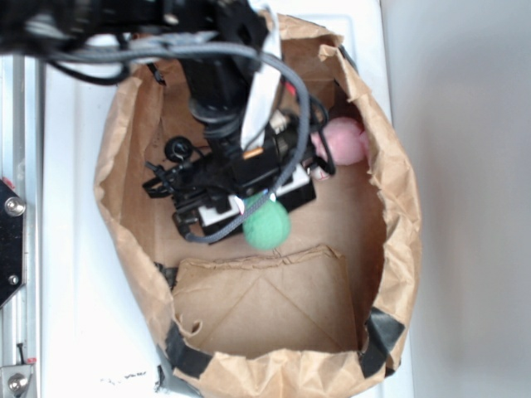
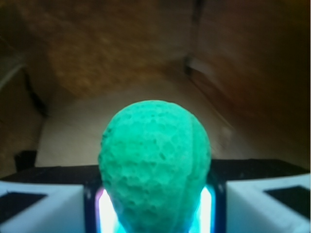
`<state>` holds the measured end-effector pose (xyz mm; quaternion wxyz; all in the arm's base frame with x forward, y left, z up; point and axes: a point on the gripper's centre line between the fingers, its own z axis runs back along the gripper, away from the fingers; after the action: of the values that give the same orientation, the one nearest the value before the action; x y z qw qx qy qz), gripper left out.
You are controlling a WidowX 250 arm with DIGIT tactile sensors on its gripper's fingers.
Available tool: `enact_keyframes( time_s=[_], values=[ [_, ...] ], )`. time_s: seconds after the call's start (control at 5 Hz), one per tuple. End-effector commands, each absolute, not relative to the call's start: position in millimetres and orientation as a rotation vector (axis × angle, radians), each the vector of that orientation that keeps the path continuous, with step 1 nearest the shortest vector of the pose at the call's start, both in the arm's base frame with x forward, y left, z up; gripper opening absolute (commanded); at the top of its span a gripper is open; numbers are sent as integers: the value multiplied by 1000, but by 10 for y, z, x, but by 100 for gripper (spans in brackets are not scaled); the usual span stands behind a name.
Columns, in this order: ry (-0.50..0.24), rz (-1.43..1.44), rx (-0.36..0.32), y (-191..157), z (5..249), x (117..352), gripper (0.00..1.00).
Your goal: Grab the green ball.
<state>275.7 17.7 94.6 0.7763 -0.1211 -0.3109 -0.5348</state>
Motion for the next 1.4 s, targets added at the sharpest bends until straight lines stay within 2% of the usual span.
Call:
enact_keyframes(
  time_s=[0.0, 0.2, 0.4, 0.8, 1.0, 1.2],
  values=[
    [-732, -772, -62, 22, 1303, 2703, 0],
    [-739, -621, -81, -39, 1393, 2780, 0],
    [-694, -469, -114, -27, 1471, 2882, 0],
    [-568, -143, -176, 102, 1638, 2897, 0],
    [-469, -109, -199, 106, 1784, 2843, 0],
    [-400, -104, -207, 78, 1890, 2826, 0]
  ],
)
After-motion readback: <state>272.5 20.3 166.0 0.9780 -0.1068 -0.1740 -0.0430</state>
